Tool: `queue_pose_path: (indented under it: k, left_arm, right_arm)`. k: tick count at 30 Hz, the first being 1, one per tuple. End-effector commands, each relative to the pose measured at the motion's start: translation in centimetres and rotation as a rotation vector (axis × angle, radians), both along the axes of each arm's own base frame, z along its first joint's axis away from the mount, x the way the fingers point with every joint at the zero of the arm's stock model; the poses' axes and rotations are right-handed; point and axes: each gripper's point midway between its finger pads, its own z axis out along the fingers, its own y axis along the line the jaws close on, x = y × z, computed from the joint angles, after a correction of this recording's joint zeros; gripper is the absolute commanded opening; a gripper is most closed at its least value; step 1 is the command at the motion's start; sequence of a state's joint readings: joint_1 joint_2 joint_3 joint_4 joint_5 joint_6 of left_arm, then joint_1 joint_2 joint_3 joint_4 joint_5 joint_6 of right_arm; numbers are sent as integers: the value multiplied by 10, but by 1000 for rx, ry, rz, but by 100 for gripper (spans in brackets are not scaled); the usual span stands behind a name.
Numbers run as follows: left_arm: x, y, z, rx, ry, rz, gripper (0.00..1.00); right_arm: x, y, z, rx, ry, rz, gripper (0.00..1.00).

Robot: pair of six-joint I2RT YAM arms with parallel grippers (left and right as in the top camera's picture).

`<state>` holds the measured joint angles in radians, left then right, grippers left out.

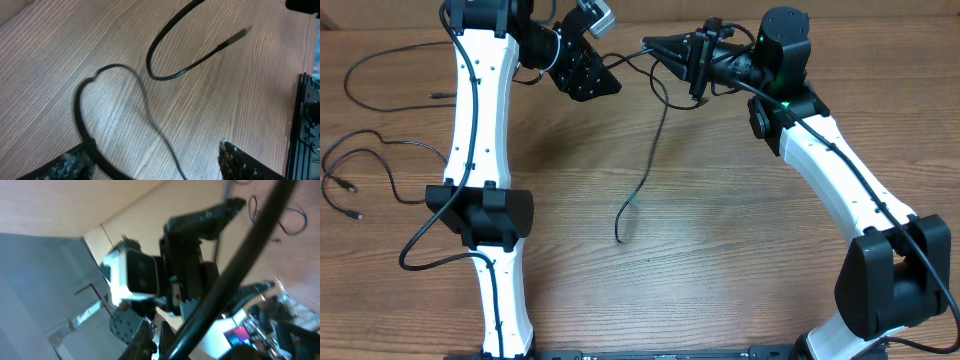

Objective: Untangle cables

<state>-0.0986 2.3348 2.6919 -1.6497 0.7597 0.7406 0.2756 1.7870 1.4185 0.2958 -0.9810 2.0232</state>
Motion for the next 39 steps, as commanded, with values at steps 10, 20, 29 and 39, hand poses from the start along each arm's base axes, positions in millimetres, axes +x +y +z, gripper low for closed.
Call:
queue_pose_path:
  k: [10, 20, 29, 39]
  left_arm:
    - [-1, -6, 1, -45, 29, -1, 58]
    - [24, 30, 21, -264, 392, 434, 100]
    - [11, 39, 19, -335, 903, 799, 88]
    - [1, 16, 18, -333, 1164, 959, 87]
  right_arm:
    - [-14, 2, 14, 35, 53, 68, 4]
    - [0, -1, 1, -62, -132, -9, 4]
    - [2, 1, -1, -151, -389, -22, 4]
    - [-5, 31, -1, -214, -551, -35, 4]
